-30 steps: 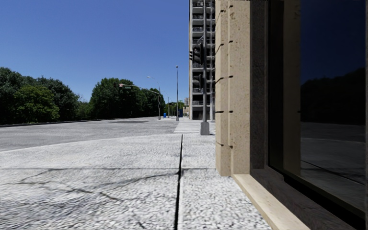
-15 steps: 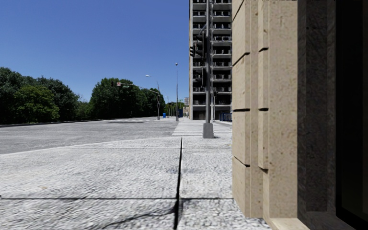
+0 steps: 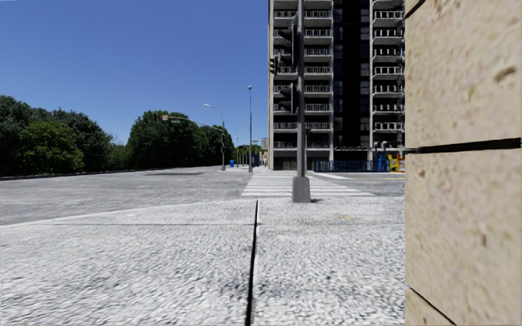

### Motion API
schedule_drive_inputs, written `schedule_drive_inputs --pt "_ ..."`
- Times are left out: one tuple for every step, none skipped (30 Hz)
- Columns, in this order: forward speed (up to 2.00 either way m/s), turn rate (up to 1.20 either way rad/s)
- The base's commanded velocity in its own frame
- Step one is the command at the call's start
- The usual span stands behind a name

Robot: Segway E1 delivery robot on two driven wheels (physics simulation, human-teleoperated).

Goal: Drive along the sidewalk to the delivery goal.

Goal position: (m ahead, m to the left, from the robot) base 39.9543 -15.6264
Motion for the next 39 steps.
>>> schedule_drive_inputs --pt "1.92 0.00" --pt "1.92 0.00" --pt "1.92 0.00" --pt "1.92 0.00" --pt "1.92 0.00" --pt "1.92 0.00" --pt "1.92 0.00" --pt "1.92 0.00" --pt "1.92 0.00" --pt "1.92 0.00" --pt "1.92 0.00" --pt "1.92 0.00" --pt "1.92 0.00" --pt "1.92 0.00" --pt "1.92 0.00" --pt "1.92 0.00" --pt "1.92 0.00" --pt "1.92 0.00" --pt "1.92 0.00" --pt "1.92 0.00" --pt "1.92 0.00" --pt "1.92 0.00" --pt "1.92 0.00" --pt "1.92 0.00" --pt "1.92 0.00" --pt "1.92 0.00" --pt "1.92 0.00" --pt "1.92 0.00" --pt "1.92 0.00" --pt "1.92 0.00" --pt "1.92 0.00" --pt "1.92 0.00" --pt "1.92 0.00" --pt "1.92 0.00" --pt "1.92 0.00" --pt "1.92 0.00" --pt "1.92 0.00" --pt "1.92 0.00" --pt "1.92 0.00"
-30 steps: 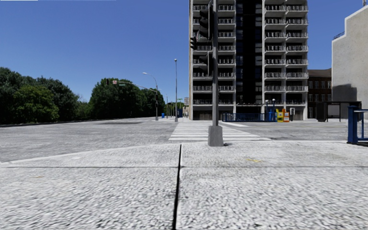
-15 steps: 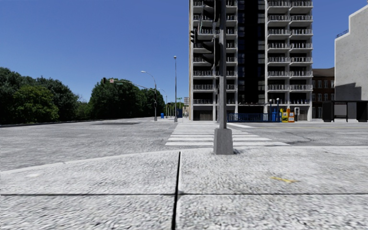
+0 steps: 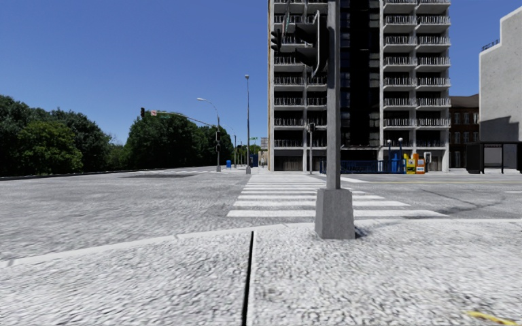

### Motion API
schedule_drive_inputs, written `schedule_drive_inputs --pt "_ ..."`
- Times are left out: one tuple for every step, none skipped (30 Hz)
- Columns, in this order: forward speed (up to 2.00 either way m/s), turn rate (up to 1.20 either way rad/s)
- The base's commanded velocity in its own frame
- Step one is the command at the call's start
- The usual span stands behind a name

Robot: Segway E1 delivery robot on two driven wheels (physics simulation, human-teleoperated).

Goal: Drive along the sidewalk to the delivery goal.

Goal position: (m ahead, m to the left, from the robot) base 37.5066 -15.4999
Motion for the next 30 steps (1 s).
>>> schedule_drive_inputs --pt "1.92 0.00" --pt "1.92 0.00" --pt "1.92 0.00" --pt "1.92 0.00" --pt "1.92 0.00" --pt "1.92 0.00" --pt "1.92 0.00" --pt "1.92 0.00" --pt "1.92 0.00" --pt "1.92 0.00" --pt "1.92 0.00" --pt "1.92 0.00" --pt "1.92 0.00" --pt "1.92 0.00" --pt "1.92 0.00" --pt "1.92 0.00" --pt "1.92 0.00" --pt "1.92 0.00" --pt "1.92 0.00" --pt "1.92 0.00" --pt "1.92 0.00" --pt "1.92 0.00" --pt "1.92 0.00" --pt "1.92 0.00" --pt "1.92 0.00" --pt "1.92 0.00" --pt "1.92 0.00" --pt "1.92 0.00" --pt "1.92 0.00" --pt "1.92 0.00"
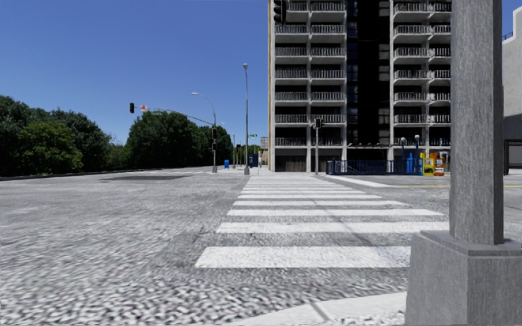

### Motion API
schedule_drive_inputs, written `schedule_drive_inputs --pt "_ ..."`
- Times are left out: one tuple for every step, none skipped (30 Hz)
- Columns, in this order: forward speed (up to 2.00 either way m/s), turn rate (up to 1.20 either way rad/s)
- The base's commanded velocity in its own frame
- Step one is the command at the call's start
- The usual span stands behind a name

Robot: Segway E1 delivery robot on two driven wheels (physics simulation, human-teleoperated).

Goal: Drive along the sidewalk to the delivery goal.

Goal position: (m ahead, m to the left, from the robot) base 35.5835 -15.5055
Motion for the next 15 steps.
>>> schedule_drive_inputs --pt "1.92 -0.02" --pt "1.92 -0.19" --pt "1.92 -0.19" --pt "1.92 -0.24" --pt "1.92 -0.25" --pt "1.92 -0.25" --pt "1.92 -0.25" --pt "1.85 -0.26" --pt "1.77 -0.26" --pt "1.65 -0.26" --pt "1.61 -0.26" --pt "1.57 -0.26" --pt "1.57 -0.26" --pt "1.53 -0.26" --pt "1.51 -0.26"
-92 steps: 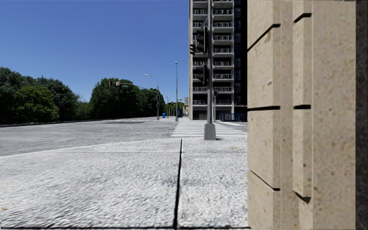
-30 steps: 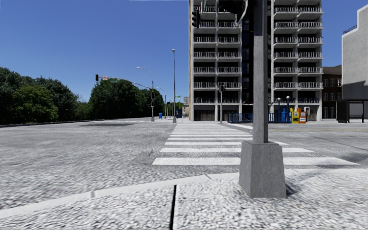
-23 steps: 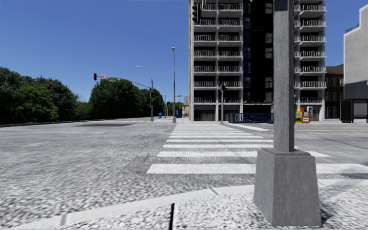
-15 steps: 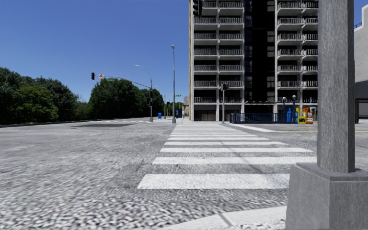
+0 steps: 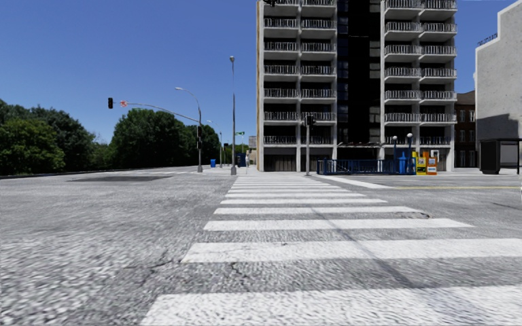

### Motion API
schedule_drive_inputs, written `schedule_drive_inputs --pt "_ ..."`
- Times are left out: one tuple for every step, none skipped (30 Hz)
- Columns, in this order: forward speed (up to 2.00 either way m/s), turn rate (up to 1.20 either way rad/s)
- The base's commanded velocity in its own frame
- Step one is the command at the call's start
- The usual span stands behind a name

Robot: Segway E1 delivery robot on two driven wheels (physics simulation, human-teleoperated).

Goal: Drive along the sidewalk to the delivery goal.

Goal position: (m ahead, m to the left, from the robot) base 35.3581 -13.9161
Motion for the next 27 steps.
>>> schedule_drive_inputs --pt "1.51 -0.21" --pt "1.51 -0.04" --pt "1.51 -0.04" --pt "1.51 0.00" --pt "1.51 0.00" --pt "1.51 0.00" --pt "1.51 0.00" --pt "1.51 0.00" --pt "1.51 0.00" --pt "1.51 0.00" --pt "1.51 0.00" --pt "1.51 0.00" --pt "1.51 0.00" --pt "1.53 0.00" --pt "1.56 0.00" --pt "1.56 0.00" --pt "1.63 0.00" --pt "1.66 0.00" --pt "1.65 0.00" --pt "1.65 0.00" --pt "1.80 0.00" --pt "2.00 0.00" --pt "2.00 0.00" --pt "2.00 0.00" --pt "2.00 0.00" --pt "2.00 0.00" --pt "2.00 0.00"
